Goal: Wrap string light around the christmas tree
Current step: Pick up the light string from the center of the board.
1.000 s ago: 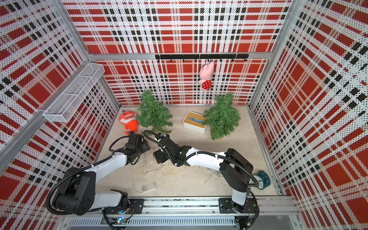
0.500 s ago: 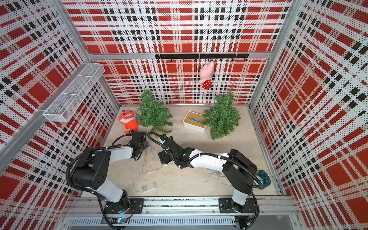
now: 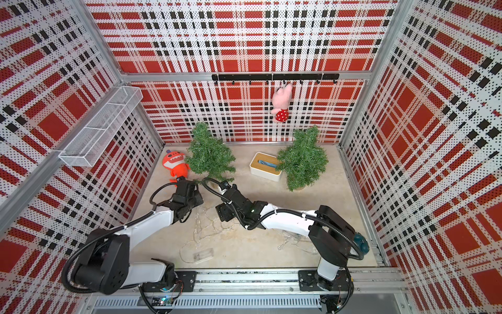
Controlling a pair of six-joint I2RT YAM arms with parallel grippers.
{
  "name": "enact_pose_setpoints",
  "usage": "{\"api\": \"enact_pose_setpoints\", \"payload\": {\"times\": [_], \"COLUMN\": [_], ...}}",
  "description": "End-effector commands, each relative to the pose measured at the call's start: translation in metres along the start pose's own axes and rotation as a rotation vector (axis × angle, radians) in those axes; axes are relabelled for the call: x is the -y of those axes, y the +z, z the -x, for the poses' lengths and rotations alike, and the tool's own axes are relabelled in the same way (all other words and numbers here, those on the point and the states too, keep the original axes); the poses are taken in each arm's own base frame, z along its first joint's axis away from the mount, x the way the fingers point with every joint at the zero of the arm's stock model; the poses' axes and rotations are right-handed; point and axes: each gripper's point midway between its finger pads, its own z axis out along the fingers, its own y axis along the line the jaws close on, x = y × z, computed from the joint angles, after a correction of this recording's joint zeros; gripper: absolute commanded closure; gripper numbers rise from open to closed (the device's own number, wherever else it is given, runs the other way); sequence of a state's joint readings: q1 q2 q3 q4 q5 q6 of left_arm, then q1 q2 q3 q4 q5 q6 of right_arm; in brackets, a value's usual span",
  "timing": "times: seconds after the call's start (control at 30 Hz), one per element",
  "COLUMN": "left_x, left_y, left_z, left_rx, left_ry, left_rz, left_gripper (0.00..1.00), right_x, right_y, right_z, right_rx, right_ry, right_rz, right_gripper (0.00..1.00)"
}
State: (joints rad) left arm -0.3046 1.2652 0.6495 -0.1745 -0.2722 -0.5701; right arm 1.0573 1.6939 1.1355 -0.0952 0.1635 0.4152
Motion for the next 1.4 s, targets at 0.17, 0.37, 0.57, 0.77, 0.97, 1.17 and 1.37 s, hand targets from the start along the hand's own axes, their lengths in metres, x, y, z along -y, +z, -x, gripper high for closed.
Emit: {"api": "enact_pose_setpoints", "payload": {"times": [0.17,0.37,0.57,0.77,0.97,1.17,1.37], "left_x": [0.089,0.154,0.191,0.201,0.208,0.23,0.246], "left_y": [-0.114,-0.19,-0.242,-0.258,-0.259,-0.263,-0.281], "left_z": [0.049,0.07,0.081,0.104,0.135,0.142,0.138], "left_rx": [0.127,0.204,0.267,0.331,0.377,0.385,0.387], "left_ry": [0.131,0.203,0.238,0.237,0.221,0.277,0.308], "left_rz": [-0.276,-0.473,-0.576,-0.573,-0.564,-0.596,-0.664], "left_gripper": [1.0,1.0,1.0,1.0,1.0,1.0,1.0], "right_x": [-0.044,-0.047,-0.016,-0.018,-0.046,-0.026,0.023], "right_y": [-0.032,-0.05,-0.054,-0.071,-0.106,-0.139,-0.129], "right_z": [0.032,0.072,0.107,0.107,0.064,0.066,0.105], "right_rx": [0.151,0.282,0.379,0.359,0.215,0.261,0.391], "right_ry": [0.041,0.067,0.092,0.079,0.037,0.057,0.008], "right_rz": [0.273,0.279,0.062,0.075,0.276,0.216,-0.048], "right_gripper": [0.17,0.0,0.0,0.03,0.0,0.0,0.0]}}
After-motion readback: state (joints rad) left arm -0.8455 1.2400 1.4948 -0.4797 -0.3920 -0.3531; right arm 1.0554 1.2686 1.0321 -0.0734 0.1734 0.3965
